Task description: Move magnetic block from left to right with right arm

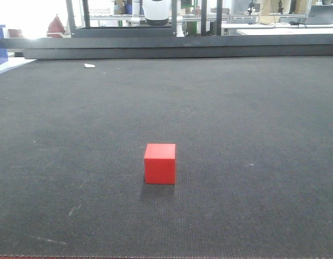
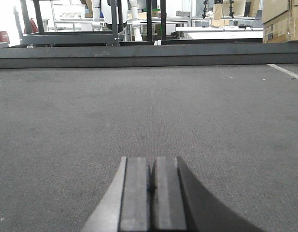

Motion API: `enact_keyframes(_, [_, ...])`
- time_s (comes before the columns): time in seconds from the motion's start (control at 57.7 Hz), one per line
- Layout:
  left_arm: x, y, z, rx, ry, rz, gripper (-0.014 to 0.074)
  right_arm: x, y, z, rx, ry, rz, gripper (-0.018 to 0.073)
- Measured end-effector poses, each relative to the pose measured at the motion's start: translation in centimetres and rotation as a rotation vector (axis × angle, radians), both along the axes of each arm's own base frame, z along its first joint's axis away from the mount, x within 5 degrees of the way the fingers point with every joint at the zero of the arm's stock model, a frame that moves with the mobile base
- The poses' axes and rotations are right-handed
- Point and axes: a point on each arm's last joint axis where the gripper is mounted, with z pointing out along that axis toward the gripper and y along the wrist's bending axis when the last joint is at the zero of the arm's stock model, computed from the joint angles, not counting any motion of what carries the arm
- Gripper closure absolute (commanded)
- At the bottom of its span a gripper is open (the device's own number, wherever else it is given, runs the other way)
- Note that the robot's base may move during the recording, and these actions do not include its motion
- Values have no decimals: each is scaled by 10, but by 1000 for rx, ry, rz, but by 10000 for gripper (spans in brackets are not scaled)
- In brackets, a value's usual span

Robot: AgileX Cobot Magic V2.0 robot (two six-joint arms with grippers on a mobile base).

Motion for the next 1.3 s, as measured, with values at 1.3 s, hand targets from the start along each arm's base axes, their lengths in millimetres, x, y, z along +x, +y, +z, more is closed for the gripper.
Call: enact_keyframes(1.3, [0, 0, 0, 0, 0, 0, 722, 55, 17, 56, 108, 824, 114, 239])
